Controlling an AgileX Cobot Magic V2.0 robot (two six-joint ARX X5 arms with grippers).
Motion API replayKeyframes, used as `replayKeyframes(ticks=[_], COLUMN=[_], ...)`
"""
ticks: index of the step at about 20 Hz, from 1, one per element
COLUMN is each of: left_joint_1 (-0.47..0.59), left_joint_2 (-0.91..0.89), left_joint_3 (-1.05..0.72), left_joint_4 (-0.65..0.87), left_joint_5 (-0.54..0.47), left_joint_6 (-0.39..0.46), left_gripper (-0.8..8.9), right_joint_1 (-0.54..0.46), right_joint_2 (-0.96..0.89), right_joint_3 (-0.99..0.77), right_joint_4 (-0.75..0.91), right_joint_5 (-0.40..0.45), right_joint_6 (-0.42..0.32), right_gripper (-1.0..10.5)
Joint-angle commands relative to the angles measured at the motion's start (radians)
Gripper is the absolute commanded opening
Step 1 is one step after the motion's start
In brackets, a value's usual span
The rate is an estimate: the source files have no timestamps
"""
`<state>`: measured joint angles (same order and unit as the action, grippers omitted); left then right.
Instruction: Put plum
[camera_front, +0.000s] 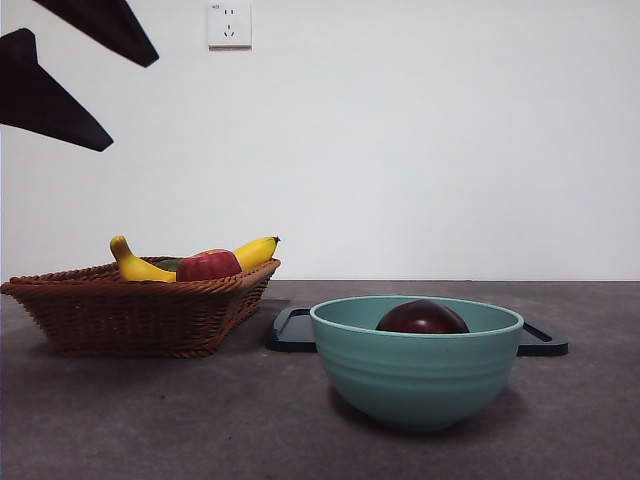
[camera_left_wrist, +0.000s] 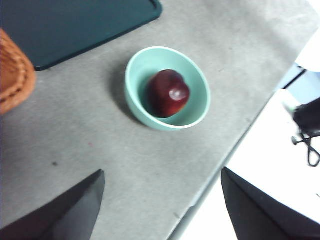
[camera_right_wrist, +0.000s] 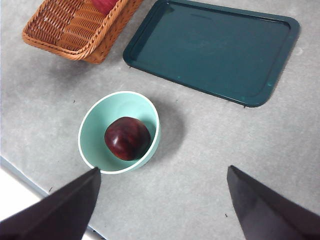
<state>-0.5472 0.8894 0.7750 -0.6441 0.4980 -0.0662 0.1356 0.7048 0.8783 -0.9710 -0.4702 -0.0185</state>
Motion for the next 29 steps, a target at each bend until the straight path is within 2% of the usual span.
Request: replayKeyframes(ticks=[1, 6, 8, 11, 13, 15, 21, 23, 27, 29], left_joint_1=[-0.005, -0.005, -0.005, -0.005, -0.005, -0.005, -0.005, -0.005, -0.005, -0.005], left_joint_2=[0.005, 0.005, 0.005, 0.005, 0.005, 0.005, 0.005, 0.005, 0.005, 0.005], left_joint_3=[0.008, 0.008, 0.008, 0.008, 0.008, 0.008, 0.008, 0.008, 0.008, 0.008], left_joint_4=[0.016, 0.016, 0.016, 0.016, 0.016, 0.016, 0.016, 0.014, 0.015, 0.015], left_joint_5=[0.012, 0.012, 0.012, 0.012, 0.012, 0.012, 0.012, 0.012, 0.011, 0.011], left_joint_6=[-0.003, -0.004, -0.007, -0.006, -0.006, -0.006, -0.005, -0.006, -0.004, -0.003], left_gripper=[3.73, 3.73, 3.73, 3.73, 3.73, 3.73, 3.73, 3.73, 3.73, 3.73], right_joint_1=[0.002, 0.002, 0.01, 0.065, 0.104, 0.139, 0.236, 0.26, 0.301, 0.325], right_joint_2=[0.006, 0.007, 0.023, 0.092, 0.148, 0.22, 0.433, 0.5, 0.597, 0.632], right_joint_3=[0.02, 0.02, 0.019, 0.019, 0.018, 0.017, -0.043, -0.047, -0.047, -0.047], right_joint_4=[0.004, -0.001, -0.01, -0.016, 0.003, 0.042, 0.283, 0.323, 0.397, 0.422], right_joint_5=[-0.001, -0.002, -0.006, -0.011, 0.019, 0.056, 0.079, 0.13, 0.136, 0.165], right_joint_6=[0.01, 0.012, 0.04, 0.061, 0.071, 0.085, 0.124, 0.124, 0.124, 0.124], right_gripper=[4.1, 4.0, 4.0, 4.0, 4.0, 3.8, 3.8, 3.8, 3.0, 3.0])
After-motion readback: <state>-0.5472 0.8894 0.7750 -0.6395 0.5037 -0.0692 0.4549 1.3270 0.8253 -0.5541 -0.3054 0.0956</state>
